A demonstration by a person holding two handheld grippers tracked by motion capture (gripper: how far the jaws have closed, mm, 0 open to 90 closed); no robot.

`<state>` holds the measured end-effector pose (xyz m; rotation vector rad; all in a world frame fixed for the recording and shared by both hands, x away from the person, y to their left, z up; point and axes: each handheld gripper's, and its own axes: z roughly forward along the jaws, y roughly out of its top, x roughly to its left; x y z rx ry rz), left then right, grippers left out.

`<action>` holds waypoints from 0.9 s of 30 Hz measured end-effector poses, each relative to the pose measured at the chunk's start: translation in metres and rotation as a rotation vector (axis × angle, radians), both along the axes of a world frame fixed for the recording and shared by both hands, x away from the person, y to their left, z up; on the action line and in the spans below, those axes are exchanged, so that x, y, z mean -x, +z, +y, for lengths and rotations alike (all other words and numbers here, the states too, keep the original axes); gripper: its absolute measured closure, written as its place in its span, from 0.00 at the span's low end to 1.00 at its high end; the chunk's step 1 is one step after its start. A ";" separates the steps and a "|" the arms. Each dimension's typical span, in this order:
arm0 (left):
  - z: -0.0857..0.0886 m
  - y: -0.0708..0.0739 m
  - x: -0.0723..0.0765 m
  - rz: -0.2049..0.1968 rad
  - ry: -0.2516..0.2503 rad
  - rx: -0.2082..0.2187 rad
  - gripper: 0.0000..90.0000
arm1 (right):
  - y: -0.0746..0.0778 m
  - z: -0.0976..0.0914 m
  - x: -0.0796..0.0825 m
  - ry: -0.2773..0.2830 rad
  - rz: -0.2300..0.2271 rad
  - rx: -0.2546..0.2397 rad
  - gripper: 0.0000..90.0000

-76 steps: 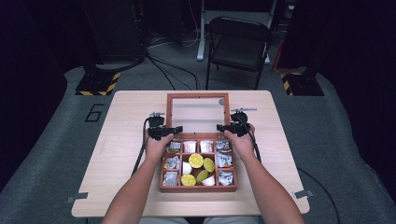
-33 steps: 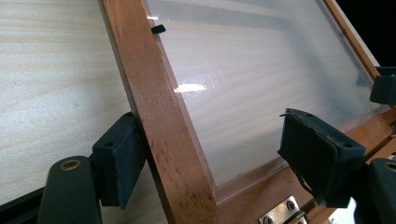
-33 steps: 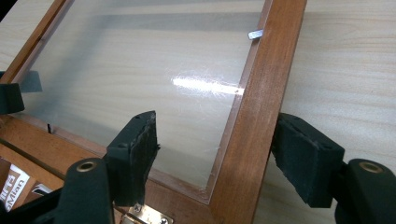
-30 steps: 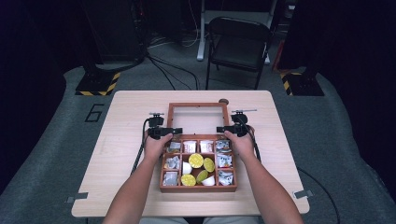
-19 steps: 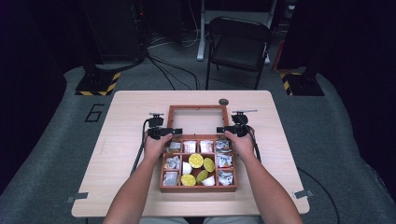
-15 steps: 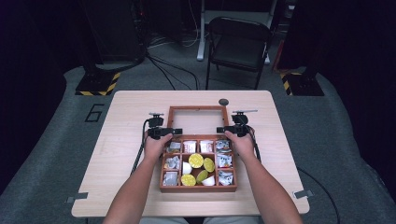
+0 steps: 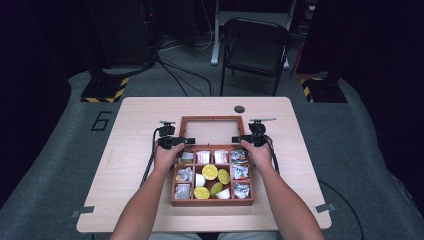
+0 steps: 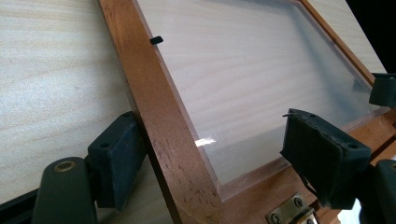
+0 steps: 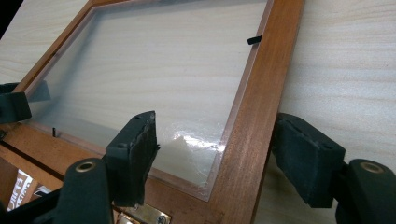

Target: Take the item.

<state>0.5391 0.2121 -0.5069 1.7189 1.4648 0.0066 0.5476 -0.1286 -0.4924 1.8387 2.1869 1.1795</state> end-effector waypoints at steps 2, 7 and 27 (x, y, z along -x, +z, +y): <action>0.000 0.000 0.000 0.000 0.000 0.000 0.25 | 0.000 0.000 0.000 0.001 -0.002 -0.001 0.34; 0.002 -0.001 -0.001 -0.002 -0.007 0.003 0.25 | 0.000 0.000 0.000 -0.003 0.000 -0.002 0.34; 0.012 0.008 0.005 -0.023 0.028 -0.014 0.31 | 0.030 -0.016 0.026 -0.017 -0.136 0.029 0.38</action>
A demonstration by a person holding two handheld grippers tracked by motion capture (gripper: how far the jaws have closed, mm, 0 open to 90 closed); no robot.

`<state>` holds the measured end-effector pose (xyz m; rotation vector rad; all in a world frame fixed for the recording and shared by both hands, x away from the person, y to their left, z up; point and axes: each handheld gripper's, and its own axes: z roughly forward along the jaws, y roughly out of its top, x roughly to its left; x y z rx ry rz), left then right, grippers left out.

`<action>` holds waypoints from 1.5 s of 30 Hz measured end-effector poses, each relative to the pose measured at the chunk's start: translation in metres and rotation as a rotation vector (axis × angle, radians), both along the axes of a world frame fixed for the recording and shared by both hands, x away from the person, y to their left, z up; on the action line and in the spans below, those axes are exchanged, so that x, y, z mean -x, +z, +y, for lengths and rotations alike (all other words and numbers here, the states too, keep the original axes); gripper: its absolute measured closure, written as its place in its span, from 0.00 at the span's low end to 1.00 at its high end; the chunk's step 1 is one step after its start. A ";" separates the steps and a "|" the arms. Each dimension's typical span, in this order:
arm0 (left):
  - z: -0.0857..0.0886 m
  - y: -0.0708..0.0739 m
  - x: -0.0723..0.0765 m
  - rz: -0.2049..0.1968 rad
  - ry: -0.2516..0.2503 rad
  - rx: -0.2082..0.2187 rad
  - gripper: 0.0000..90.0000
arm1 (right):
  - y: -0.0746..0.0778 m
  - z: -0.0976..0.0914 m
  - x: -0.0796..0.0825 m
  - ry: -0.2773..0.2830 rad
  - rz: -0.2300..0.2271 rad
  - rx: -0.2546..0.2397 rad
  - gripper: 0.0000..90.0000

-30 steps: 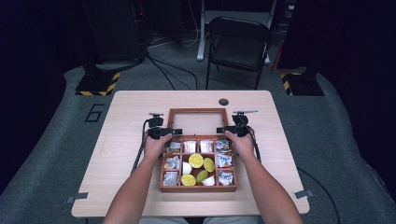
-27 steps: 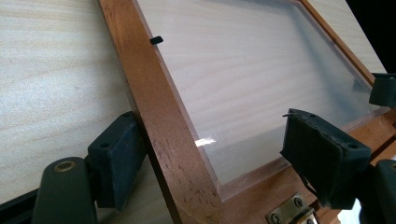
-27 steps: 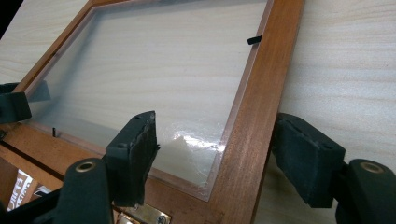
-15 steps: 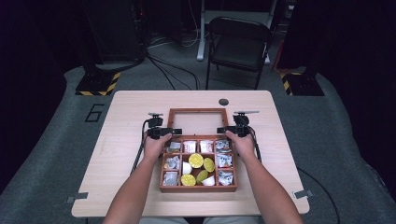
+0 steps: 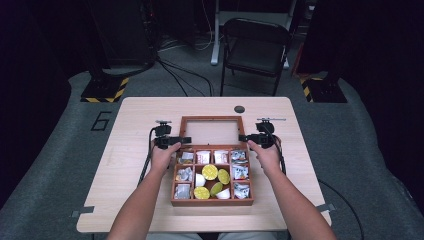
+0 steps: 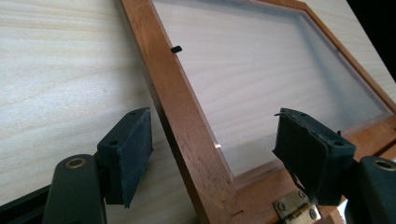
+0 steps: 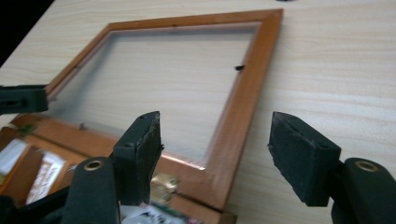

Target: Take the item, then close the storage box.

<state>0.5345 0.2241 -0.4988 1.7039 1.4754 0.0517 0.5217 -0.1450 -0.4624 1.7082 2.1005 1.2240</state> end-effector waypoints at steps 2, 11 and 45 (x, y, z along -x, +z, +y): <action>0.002 0.004 0.002 -0.010 -0.001 0.006 0.31 | 0.006 0.003 0.006 0.028 -0.024 0.009 0.38; 0.009 0.017 0.013 -0.041 -0.013 0.022 0.33 | 0.022 0.028 0.035 0.177 -0.105 0.088 0.43; 0.012 0.044 0.037 -0.103 -0.057 -0.006 0.37 | 0.006 0.081 0.095 0.440 -0.108 0.139 0.46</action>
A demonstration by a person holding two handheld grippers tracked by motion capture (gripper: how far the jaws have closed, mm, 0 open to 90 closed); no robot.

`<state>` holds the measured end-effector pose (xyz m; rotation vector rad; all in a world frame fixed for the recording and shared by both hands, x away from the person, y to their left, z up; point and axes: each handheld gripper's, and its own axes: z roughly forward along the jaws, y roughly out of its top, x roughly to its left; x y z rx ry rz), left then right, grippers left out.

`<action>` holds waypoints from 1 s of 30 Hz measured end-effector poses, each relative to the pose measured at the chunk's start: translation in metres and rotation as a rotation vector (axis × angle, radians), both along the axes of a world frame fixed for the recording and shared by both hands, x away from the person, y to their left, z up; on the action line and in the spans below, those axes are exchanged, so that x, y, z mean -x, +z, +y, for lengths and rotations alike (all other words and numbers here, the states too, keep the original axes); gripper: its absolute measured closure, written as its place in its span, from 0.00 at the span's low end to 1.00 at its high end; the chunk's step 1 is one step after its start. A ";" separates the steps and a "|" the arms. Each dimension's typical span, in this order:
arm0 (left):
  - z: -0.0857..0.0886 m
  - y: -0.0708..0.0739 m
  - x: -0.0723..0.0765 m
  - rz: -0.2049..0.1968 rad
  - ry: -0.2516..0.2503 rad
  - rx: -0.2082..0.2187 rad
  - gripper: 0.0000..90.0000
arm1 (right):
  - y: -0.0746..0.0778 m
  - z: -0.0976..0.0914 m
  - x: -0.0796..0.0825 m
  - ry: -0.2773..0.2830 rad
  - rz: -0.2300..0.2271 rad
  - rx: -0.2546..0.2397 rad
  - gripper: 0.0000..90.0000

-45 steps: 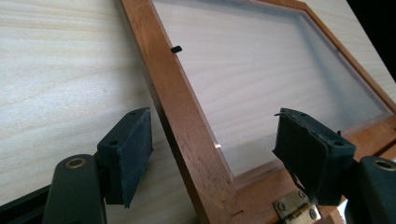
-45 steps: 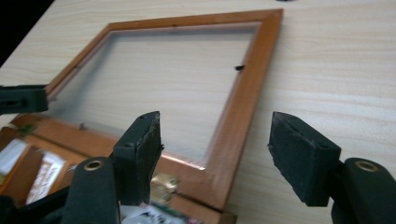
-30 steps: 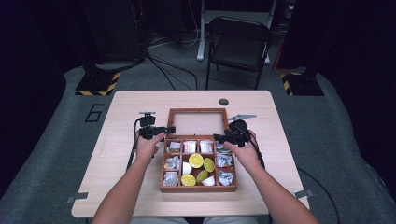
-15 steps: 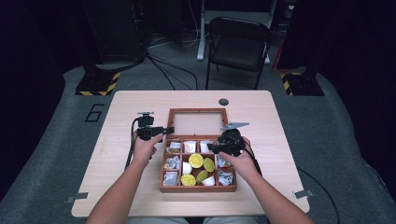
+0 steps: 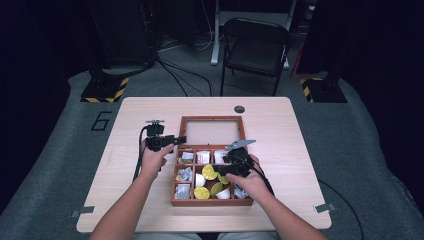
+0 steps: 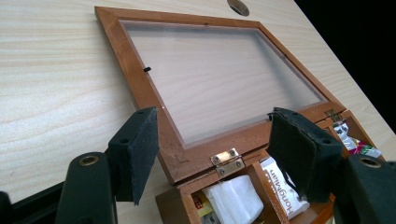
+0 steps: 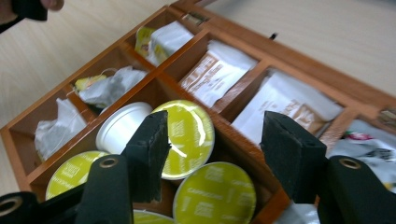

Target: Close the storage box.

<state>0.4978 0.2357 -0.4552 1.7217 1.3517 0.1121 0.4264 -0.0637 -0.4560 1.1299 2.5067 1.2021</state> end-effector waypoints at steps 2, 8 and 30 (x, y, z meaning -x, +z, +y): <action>0.000 0.000 0.001 0.001 -0.001 -0.005 0.37 | -0.002 0.004 0.003 0.013 0.005 0.010 0.46; 0.000 -0.002 0.002 0.004 0.003 0.005 0.37 | -0.008 0.014 0.009 0.046 0.013 0.022 0.47; 0.003 0.001 0.005 -0.008 0.000 -0.009 0.37 | -0.010 0.024 0.020 0.030 -0.013 0.092 0.46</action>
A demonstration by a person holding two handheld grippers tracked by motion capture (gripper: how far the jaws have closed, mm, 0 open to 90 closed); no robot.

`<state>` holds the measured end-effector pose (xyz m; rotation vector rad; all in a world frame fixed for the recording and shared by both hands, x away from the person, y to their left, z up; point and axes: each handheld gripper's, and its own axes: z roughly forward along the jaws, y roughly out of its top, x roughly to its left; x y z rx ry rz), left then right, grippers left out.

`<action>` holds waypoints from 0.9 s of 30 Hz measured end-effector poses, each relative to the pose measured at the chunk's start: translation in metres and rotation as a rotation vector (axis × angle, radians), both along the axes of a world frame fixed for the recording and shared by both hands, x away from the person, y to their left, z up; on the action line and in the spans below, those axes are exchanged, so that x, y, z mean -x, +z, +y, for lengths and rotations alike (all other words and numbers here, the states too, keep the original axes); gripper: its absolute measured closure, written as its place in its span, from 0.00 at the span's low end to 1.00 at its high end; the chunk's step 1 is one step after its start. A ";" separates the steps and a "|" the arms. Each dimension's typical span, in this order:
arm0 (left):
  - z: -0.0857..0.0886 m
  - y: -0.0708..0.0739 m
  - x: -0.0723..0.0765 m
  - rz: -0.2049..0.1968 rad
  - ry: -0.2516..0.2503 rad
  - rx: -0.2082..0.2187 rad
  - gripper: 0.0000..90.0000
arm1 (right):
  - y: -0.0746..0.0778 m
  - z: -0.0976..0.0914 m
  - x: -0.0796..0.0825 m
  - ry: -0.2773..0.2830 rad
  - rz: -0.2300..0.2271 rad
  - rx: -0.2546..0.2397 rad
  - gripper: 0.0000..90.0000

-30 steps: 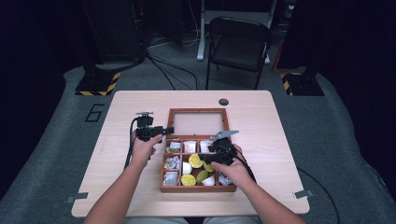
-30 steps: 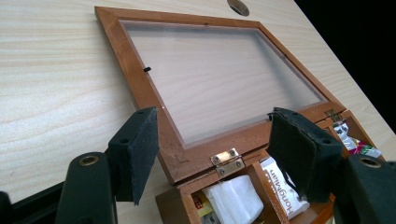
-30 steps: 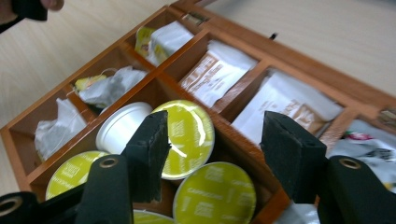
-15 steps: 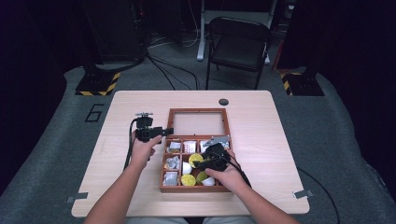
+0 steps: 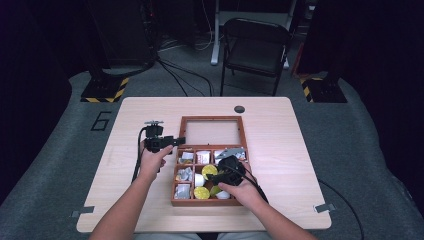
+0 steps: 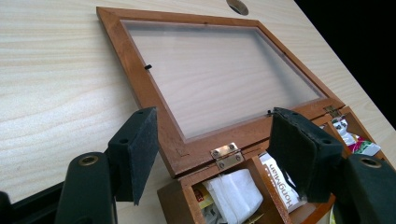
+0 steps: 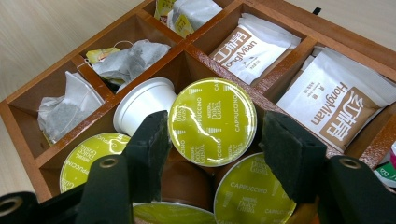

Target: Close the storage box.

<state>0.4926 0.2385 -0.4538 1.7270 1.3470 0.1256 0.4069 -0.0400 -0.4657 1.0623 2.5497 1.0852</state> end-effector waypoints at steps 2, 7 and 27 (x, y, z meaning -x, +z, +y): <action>0.000 0.000 0.000 -0.001 0.009 0.007 0.37 | 0.000 0.001 0.000 -0.001 0.011 0.000 0.43; 0.000 0.000 0.000 -0.002 0.006 0.003 0.37 | -0.005 0.008 -0.003 0.006 0.019 0.013 0.38; 0.003 0.001 -0.001 -0.002 0.002 0.014 0.37 | -0.014 0.024 0.004 0.031 -0.098 0.142 0.40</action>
